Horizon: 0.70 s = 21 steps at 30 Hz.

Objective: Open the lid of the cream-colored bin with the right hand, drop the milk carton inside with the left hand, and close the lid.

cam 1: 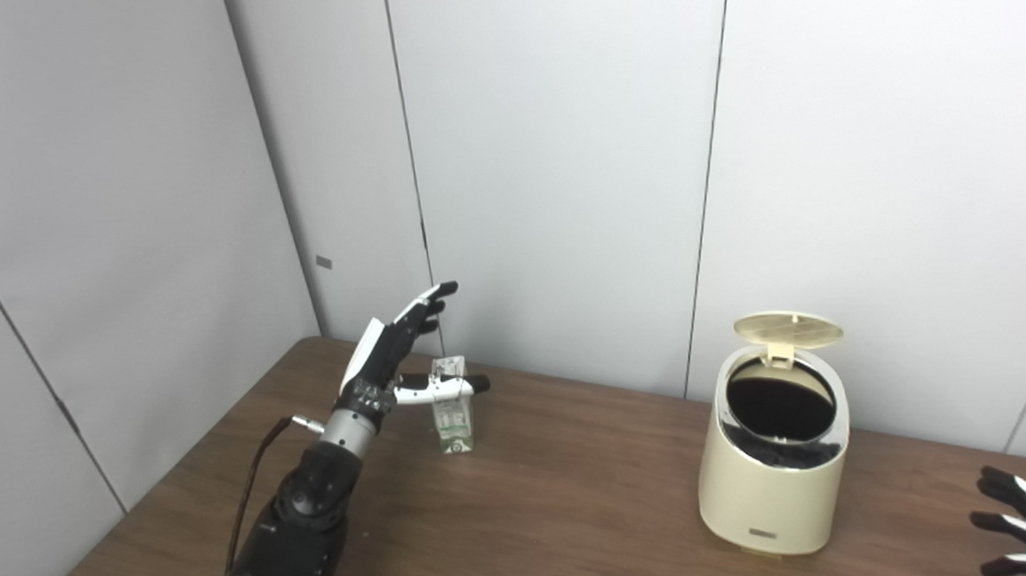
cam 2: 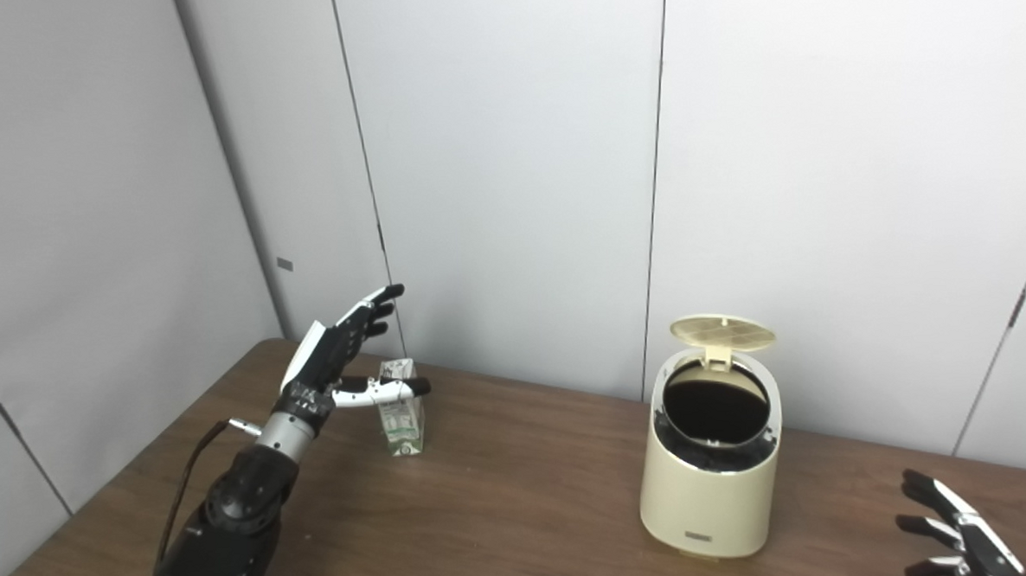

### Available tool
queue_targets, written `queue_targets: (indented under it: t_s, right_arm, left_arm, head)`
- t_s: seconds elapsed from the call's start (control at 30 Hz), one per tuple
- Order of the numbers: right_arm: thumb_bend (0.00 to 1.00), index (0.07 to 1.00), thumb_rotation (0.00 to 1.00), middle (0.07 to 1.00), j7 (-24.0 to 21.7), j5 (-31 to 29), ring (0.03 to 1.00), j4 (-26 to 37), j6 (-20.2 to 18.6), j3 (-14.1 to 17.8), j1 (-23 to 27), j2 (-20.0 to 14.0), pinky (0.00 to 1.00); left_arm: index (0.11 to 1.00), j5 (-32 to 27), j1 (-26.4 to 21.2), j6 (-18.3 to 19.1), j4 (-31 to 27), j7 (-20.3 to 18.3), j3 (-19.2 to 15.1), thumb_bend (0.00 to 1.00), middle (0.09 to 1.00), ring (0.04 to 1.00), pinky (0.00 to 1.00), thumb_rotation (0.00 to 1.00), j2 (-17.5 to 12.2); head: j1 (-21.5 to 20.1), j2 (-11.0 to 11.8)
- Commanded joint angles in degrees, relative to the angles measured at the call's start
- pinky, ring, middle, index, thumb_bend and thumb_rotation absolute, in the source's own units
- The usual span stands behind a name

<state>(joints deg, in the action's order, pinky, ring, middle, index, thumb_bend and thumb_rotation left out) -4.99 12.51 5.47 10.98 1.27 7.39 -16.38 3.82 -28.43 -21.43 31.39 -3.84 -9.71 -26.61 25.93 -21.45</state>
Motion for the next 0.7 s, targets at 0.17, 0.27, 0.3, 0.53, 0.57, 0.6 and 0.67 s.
queue_targets:
  t_s: [0.17,0.27,0.3,0.53,0.57,0.6,0.67]
  right_arm:
    - [0.80,0.884,0.50,0.879,0.2,-0.4,0.794,2.2,0.7,0.7,0.8,-1.2,0.56]
    - [0.80,0.884,0.51,0.879,-0.1,-0.5,0.792,2.7,0.0,0.8,0.4,-1.4,0.56]
    - [0.81,0.884,0.51,0.878,-0.2,-0.6,0.790,2.8,-0.1,0.8,0.4,-1.4,0.56]
    - [0.81,0.875,0.50,0.875,-0.1,-0.9,0.784,2.9,0.0,0.7,0.1,-1.2,0.56]
    - [0.80,0.875,0.50,0.875,-0.1,-0.8,0.786,2.9,0.1,0.6,0.1,-1.2,0.56]
    - [0.80,0.875,0.50,0.877,-0.2,-0.8,0.788,3.0,0.1,0.6,0.0,-1.2,0.56]
    - [0.79,0.875,0.50,0.880,-0.2,-0.9,0.792,3.3,-0.1,0.6,-0.2,-1.2,0.57]
  left_arm:
    - [0.880,0.0,-2.8,1.0,-0.1,1.6,-0.7,0.89,0.857,0.855,0.81,0.18,-2.8]
    - [0.884,-0.6,-2.5,1.8,-0.4,0.9,-0.7,0.89,0.851,0.840,0.80,0.18,-3.2]
    - [0.885,-0.8,-2.5,1.9,-0.4,0.8,-0.8,0.91,0.849,0.835,0.80,0.18,-3.2]
    - [0.888,-1.8,-2.3,2.6,0.2,-0.3,-0.8,0.93,0.846,0.825,0.81,0.19,-3.9]
    - [0.888,-1.9,-2.3,3.1,0.4,-0.4,-0.9,0.94,0.846,0.825,0.81,0.19,-3.9]
    - [0.885,-2.1,-2.4,3.5,0.5,-0.5,-1.0,0.94,0.843,0.822,0.81,0.18,-3.9]
    - [0.878,-2.3,-2.7,3.5,1.5,-0.8,-1.0,0.94,0.838,0.817,0.80,0.18,-4.1]
  head:
    - [-0.2,-0.3]
    - [0.0,-0.3]
    - [0.0,-0.3]
    - [-0.4,-0.4]
    - [-0.5,-0.4]
    - [-0.6,-0.4]
    - [-0.8,-0.4]
